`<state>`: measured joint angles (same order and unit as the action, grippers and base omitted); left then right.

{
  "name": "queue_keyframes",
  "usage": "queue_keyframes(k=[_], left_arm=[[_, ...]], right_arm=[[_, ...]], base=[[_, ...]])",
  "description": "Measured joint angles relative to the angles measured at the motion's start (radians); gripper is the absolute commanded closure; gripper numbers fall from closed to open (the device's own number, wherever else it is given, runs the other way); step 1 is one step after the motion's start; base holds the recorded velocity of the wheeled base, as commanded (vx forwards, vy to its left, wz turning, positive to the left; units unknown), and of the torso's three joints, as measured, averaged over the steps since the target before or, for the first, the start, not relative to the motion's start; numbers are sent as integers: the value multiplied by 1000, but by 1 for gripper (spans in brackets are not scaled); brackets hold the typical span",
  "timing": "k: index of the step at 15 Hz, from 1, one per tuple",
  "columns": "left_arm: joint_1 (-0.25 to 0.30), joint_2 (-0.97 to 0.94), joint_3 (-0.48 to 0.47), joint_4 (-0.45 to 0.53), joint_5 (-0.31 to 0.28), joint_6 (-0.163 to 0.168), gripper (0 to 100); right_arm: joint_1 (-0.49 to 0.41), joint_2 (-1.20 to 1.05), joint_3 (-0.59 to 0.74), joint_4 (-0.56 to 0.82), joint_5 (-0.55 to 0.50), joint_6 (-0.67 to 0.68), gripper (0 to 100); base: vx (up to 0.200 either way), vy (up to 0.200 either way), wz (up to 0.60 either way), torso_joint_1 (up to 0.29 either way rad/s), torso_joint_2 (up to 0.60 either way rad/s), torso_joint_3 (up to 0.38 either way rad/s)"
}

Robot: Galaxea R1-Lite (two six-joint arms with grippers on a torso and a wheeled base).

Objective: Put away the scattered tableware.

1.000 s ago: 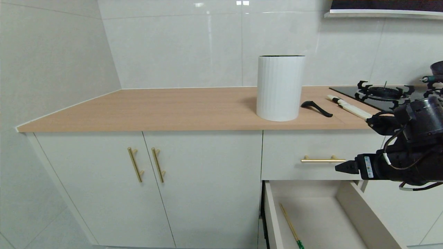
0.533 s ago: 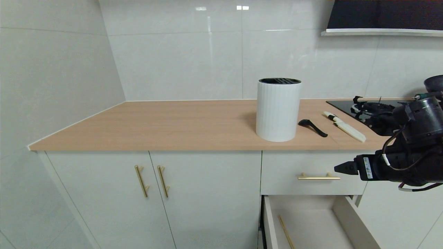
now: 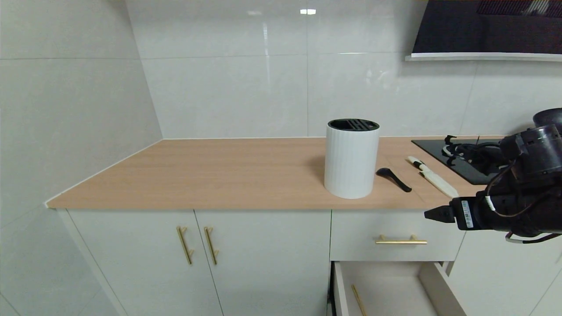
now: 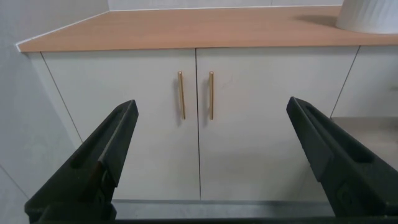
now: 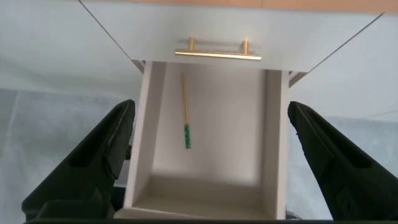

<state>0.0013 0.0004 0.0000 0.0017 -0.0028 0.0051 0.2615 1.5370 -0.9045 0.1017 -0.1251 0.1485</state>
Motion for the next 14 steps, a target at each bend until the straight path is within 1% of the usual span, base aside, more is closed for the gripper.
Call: queue_keyframes(k=[2, 3, 5, 8, 10, 14], left_arm=[[0, 0, 0, 0, 0, 0, 0], [0, 0, 0, 0, 0, 0, 0], [0, 0, 0, 0, 0, 0, 0], [0, 0, 0, 0, 0, 0, 0], [0, 0, 0, 0, 0, 0, 0], [0, 0, 0, 0, 0, 0, 0]], right_arm=[[-51, 13, -13, -82, 17, -71, 0], [-81, 29, -29, -129, 44, -107, 0], [-124, 88, -81, -176, 115, -166, 0], [-162, 230, -231, -195, 202, -223, 0], [-174, 347, -357, -199, 229, -257, 0], [-180, 537, -541, -199, 261, -321, 0]], base=[[0, 0, 0, 0, 0, 0], [0, 0, 0, 0, 0, 0], [0, 0, 0, 0, 0, 0], [0, 0, 0, 0, 0, 0], [0, 0, 0, 0, 0, 0], [0, 0, 0, 0, 0, 0]])
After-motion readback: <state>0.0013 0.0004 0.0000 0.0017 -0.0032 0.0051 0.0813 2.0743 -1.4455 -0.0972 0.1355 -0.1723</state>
